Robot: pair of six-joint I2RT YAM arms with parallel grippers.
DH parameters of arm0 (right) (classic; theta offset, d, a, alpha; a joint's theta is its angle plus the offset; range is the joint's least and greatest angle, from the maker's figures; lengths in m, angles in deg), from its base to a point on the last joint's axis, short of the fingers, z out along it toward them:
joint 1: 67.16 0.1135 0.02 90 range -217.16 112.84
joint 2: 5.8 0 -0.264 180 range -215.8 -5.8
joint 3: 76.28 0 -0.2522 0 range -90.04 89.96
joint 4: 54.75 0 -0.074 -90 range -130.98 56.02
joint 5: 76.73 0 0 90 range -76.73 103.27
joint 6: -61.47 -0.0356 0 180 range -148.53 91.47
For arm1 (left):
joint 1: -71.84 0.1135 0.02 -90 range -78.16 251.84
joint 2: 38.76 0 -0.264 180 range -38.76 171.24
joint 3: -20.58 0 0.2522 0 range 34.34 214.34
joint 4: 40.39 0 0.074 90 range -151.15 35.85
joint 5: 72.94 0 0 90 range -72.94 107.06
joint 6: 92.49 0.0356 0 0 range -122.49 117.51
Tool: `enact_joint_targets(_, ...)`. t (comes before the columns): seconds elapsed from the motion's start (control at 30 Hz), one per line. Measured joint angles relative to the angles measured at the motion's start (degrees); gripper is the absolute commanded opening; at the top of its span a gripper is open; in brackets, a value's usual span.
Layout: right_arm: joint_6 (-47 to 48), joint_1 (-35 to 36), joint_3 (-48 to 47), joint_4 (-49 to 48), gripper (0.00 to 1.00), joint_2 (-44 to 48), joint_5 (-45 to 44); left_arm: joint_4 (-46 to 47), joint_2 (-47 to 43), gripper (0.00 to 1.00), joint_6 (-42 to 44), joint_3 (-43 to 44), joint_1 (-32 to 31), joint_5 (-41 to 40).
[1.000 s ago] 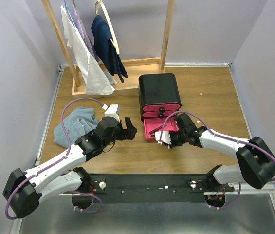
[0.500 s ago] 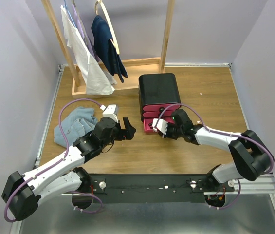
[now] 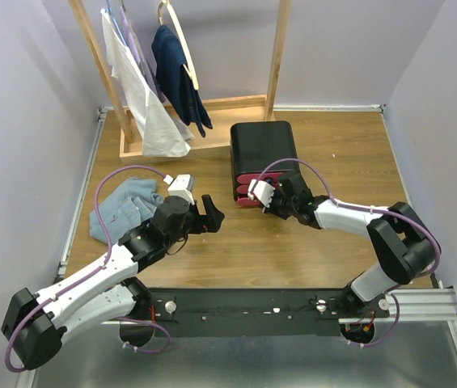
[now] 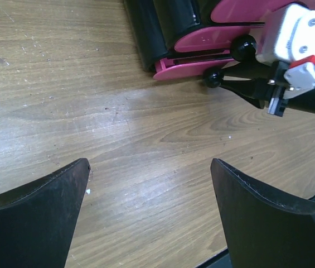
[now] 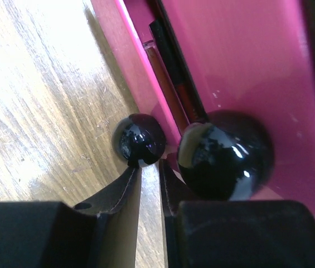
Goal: Organize the makeup
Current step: Close the drawer in the storage box.
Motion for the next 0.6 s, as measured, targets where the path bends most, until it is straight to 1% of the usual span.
enact_joint_targets(0.17, 0.48, 0.0, 0.02, 1.18, 0.27, 2.56, 0.26, 0.02, -0.13, 0.99, 0.0, -0.13, 0.33, -0.09)
enact_joint_targets(0.3, 2.69, 0.09, 0.15, 1.92, 0.27, 6.23, 2.62, 0.04, -0.13, 0.99, 0.02, -0.28, 0.59, -0.09)
enact_joint_targets(0.43, 7.8, 0.04, 0.24, 4.31, 0.26, 8.76, 7.61, 0.04, -0.13, 0.99, 0.02, -0.31, 0.72, -0.09)
enact_joint_targets(0.6, 13.73, 0.04, 0.2, 9.4, 0.23, 7.17, 12.57, 0.04, -0.13, 0.99, 0.02, -0.39, 0.96, -0.09)
